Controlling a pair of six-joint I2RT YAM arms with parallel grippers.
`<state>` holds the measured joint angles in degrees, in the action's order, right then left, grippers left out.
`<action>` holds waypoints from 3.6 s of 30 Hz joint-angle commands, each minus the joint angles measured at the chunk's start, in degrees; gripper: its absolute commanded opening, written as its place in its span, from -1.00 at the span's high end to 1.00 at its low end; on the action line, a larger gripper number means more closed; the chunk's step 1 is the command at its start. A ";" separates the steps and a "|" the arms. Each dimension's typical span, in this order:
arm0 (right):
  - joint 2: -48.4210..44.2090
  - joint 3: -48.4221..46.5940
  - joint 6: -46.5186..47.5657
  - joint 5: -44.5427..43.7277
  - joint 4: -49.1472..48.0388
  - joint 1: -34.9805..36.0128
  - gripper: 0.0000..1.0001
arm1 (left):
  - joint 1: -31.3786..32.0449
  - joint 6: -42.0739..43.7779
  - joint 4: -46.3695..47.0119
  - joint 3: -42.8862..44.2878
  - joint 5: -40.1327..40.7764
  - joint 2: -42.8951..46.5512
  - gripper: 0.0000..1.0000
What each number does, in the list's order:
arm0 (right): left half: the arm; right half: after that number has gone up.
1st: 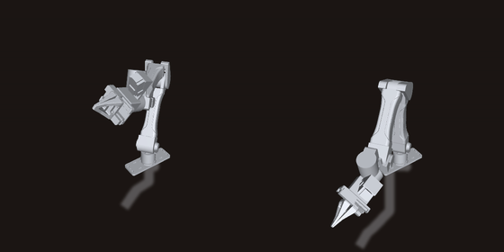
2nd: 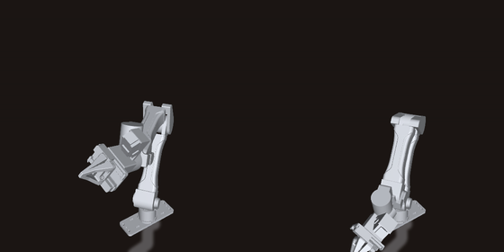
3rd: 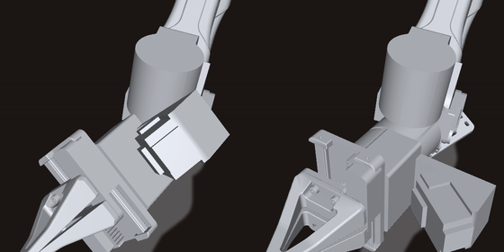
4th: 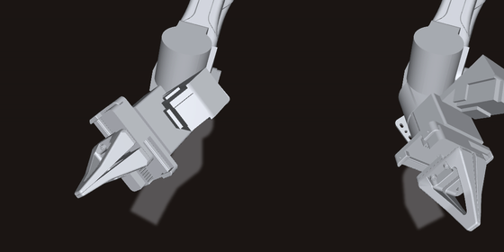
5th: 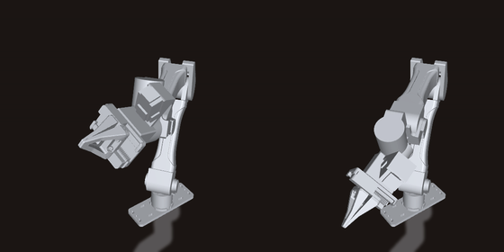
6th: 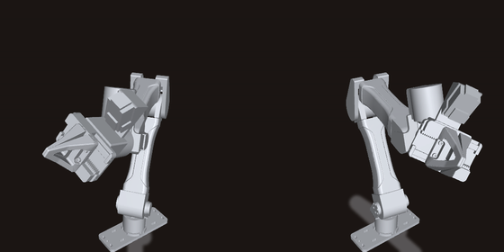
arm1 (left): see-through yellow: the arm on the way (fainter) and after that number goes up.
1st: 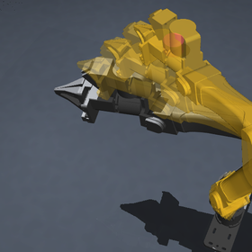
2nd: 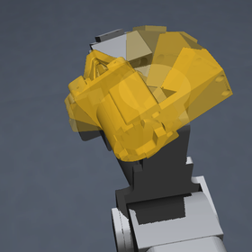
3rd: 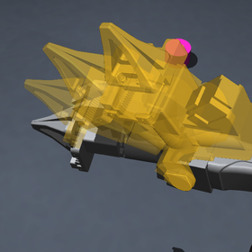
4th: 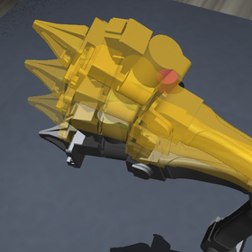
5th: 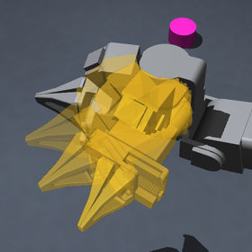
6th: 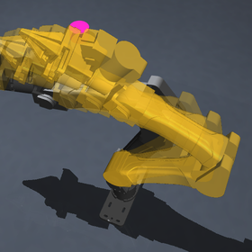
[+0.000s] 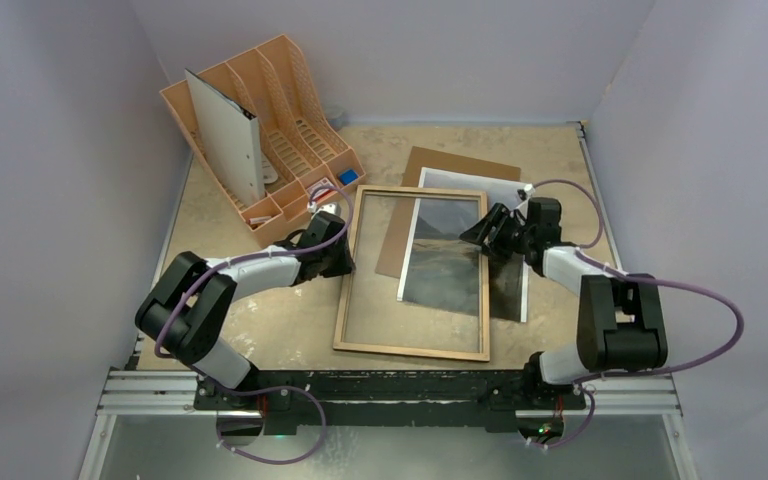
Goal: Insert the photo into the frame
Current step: Place the photo frame item in the photo frame, then pick up the photo at the center of the board.
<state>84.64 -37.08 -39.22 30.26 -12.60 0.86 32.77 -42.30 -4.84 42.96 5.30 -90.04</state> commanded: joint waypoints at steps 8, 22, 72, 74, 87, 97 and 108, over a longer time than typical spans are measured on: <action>-10.73 -1.18 3.02 -18.12 11.92 -5.56 -0.29 | -0.69 0.90 -2.66 -2.00 1.66 2.01 0.36; -18.56 4.92 2.02 -32.65 20.47 -13.09 -0.27 | -0.70 3.07 -1.57 -0.37 -3.39 8.00 -0.21; -30.95 10.43 -16.49 -34.77 42.91 -13.17 -0.19 | -0.28 0.21 -3.14 5.32 5.10 8.98 -0.25; -30.04 10.77 -16.30 -34.23 42.29 -13.17 -0.20 | -0.26 0.20 -3.13 5.34 5.44 8.94 -0.25; -26.39 14.60 -11.10 -14.91 29.93 -13.16 -0.17 | -0.30 -0.41 -5.60 7.86 9.20 7.48 -0.25; -26.66 18.72 -10.72 -5.11 11.33 -13.17 -0.13 | -0.34 -0.15 -6.62 7.69 10.29 6.98 -0.25; -27.35 15.38 -5.64 -14.75 12.21 -13.14 0.64 | -0.36 -0.13 -7.93 7.40 12.01 8.61 -0.26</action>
<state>60.36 -18.94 -47.81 20.14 -0.58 -12.38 32.38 -41.58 -12.32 48.75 15.31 -82.89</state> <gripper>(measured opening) 0.250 0.626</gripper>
